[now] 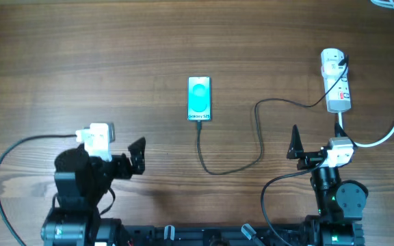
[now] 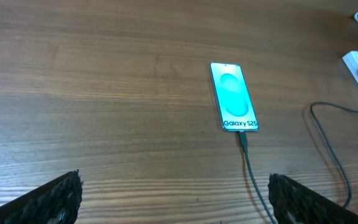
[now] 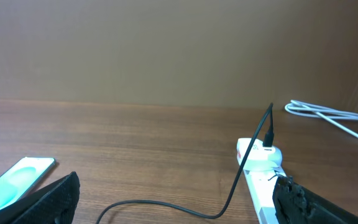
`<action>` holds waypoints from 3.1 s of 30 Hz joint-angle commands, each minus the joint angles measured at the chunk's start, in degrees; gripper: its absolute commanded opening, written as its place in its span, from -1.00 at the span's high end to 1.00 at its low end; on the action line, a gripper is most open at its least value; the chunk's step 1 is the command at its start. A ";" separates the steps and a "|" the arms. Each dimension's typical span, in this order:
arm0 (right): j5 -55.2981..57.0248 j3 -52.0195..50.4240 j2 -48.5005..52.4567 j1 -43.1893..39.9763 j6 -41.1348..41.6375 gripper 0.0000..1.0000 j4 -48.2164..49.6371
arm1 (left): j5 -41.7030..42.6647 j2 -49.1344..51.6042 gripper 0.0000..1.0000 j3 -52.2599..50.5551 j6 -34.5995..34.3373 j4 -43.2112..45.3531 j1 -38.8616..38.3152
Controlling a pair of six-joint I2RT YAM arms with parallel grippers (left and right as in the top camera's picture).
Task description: Plug charger to phone and switch on socket
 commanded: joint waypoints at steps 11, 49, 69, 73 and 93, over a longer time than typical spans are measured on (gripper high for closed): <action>-0.07 -0.09 -0.57 0.24 0.04 -1.00 0.17 | 1.49 -21.57 -1.00 -13.18 1.29 10.64 0.50; -0.07 -0.09 -0.57 0.24 0.02 -1.00 0.17 | -12.74 -27.61 -1.00 -30.95 7.48 33.59 0.42; -0.09 -0.09 -0.57 0.24 0.02 -0.99 0.17 | -12.28 -27.61 -1.00 -30.95 7.34 33.57 0.42; -0.09 -0.09 -0.57 0.24 0.02 -1.00 0.17 | -12.13 -27.61 -1.00 -30.95 7.34 33.57 0.42; -0.07 -0.09 -0.57 0.24 0.04 -1.00 0.15 | -12.31 -27.58 -1.00 -30.93 7.30 33.75 0.42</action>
